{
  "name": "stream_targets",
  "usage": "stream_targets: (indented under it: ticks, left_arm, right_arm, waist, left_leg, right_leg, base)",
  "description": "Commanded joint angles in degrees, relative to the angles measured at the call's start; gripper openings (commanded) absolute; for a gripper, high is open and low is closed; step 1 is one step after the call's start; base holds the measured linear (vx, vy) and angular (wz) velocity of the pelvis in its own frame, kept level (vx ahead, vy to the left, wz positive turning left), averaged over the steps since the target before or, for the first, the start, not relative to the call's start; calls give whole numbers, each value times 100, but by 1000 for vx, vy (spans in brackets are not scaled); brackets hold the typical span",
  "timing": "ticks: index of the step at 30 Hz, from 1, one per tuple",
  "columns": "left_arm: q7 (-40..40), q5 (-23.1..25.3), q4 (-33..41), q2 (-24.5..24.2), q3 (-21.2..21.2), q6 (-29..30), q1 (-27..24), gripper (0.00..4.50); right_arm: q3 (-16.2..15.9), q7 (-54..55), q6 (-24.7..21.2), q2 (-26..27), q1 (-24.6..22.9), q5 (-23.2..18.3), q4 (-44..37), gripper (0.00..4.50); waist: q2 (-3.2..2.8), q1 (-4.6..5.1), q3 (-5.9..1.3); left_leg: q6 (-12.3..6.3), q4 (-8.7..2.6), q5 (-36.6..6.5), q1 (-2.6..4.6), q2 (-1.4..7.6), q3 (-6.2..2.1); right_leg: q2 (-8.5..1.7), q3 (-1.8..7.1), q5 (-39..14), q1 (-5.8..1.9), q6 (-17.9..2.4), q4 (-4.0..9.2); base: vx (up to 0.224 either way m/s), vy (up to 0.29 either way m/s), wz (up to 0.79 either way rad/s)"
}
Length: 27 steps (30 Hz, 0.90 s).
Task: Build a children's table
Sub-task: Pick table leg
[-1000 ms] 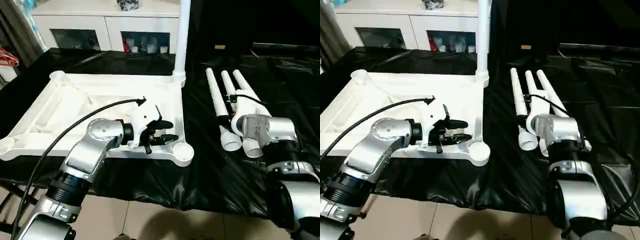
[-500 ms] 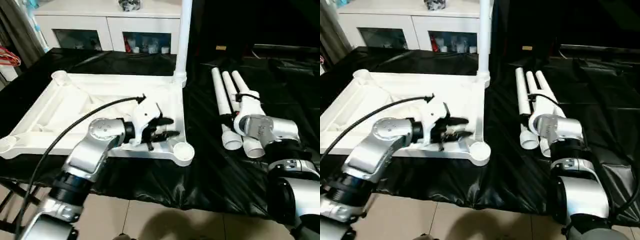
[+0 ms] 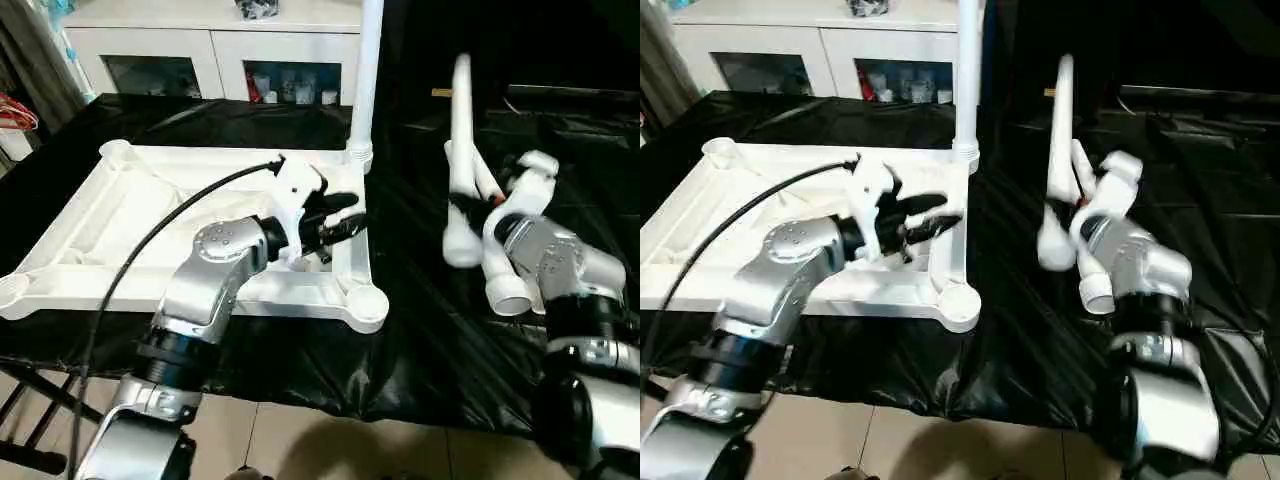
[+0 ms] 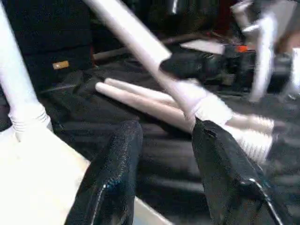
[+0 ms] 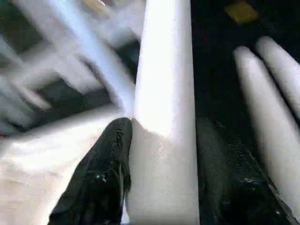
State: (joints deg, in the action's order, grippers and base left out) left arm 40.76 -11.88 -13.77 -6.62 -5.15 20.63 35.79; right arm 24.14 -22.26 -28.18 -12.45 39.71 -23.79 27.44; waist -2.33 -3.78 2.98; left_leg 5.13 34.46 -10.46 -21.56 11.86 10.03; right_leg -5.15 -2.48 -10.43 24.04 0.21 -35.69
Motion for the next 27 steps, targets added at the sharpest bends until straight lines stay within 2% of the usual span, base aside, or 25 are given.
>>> stream_targets:
  ticks: [1,2,5,6,7,8,11,16,18,22,27]
  left_arm:
    - [-280,-291,-74,193,277,272,278,226]
    - [-352,-415,-95,291,370,413,363,235]
    - [-532,-778,-154,519,615,742,589,242]
    - [-623,-1021,-181,655,782,913,721,253]
    - [-623,-1021,-181,655,782,913,721,268]
    - [-707,-1200,-205,742,925,1000,829,280]
    - [-782,-1872,-260,929,1360,1315,1118,287]
    - [-721,-2720,-94,1140,1742,1865,1350,343]
    - [-702,-2844,-24,1187,1765,2051,1355,353]
    - [-664,-2783,25,1180,1630,2279,1287,353]
    - [-758,-2858,-70,1169,1639,2303,1280,353]
  right_arm:
    - [6,-817,467,97,-186,-475,-748,182]
    - [14,-1065,405,141,-295,-662,-990,182]
    - [55,-1554,43,228,-537,-1206,-1530,182]
    - [71,-1809,-173,267,-659,-1500,-1794,182]
    - [71,-1809,-173,267,-659,-1500,-1794,182]
    - [14,-2007,-298,270,-762,-1646,-1976,182]
    - [-276,-2427,-554,225,-1060,-1932,-2415,182]
    - [-602,-2707,-696,141,-1349,-2093,-2715,182]
    - [-672,-2733,-721,123,-1408,-2070,-2777,182]
    - [-741,-2847,-869,96,-1496,-2159,-2935,182]
    - [-776,-2938,-1034,52,-1590,-2369,-3050,181]
  waist:
    - [113,-73,-445]
    - [124,-63,-447]
    - [139,-117,-433]
    - [142,-142,-420]
    - [138,-160,-424]
    - [141,-153,-420]
    - [126,-195,-438]
    - [135,-203,-425]
    - [136,-204,-420]
    - [130,-225,-431]
    - [134,-232,-437]
  left_leg:
    - [-558,-313,-652,34,12,63]
    - [-581,-319,-621,33,17,56]
    - [-621,-326,-652,37,7,57]
    - [-603,-325,-672,29,-10,64]
    - [-602,-328,-661,30,3,54]
    - [-592,-338,-654,13,4,45]
    - [-528,-326,-617,22,-4,45]
    - [-495,-328,-567,-11,-1,38]
    - [-489,-332,-522,-22,-6,35]
    - [-517,-331,-455,-11,4,28]
    - [-533,-334,-393,-20,4,19]
  right_leg:
    - [-160,130,-310,-394,-1407,373]
    - [-158,129,-300,-395,-1430,373]
    - [-152,124,-443,-394,-1448,387]
    - [-151,125,-599,-399,-1400,407]
    - [-165,125,-637,-393,-1395,409]
    - [-160,117,-689,-389,-1373,413]
    - [-163,111,-682,-389,-1353,412]
    - [-173,102,-789,-381,-1321,426]
    - [-173,95,-803,-380,-1280,439]
    - [-169,98,-716,-384,-1222,436]
    - [-166,87,-473,-398,-1268,416]
  base:
    - [0,0,0]
    - [0,0,0]
    - [0,0,0]
    - [0,0,0]
    - [0,0,0]
    - [0,0,0]
    - [0,0,0]
    - [0,0,0]
    - [0,0,0]
    - [0,0,0]
    - [0,0,0]
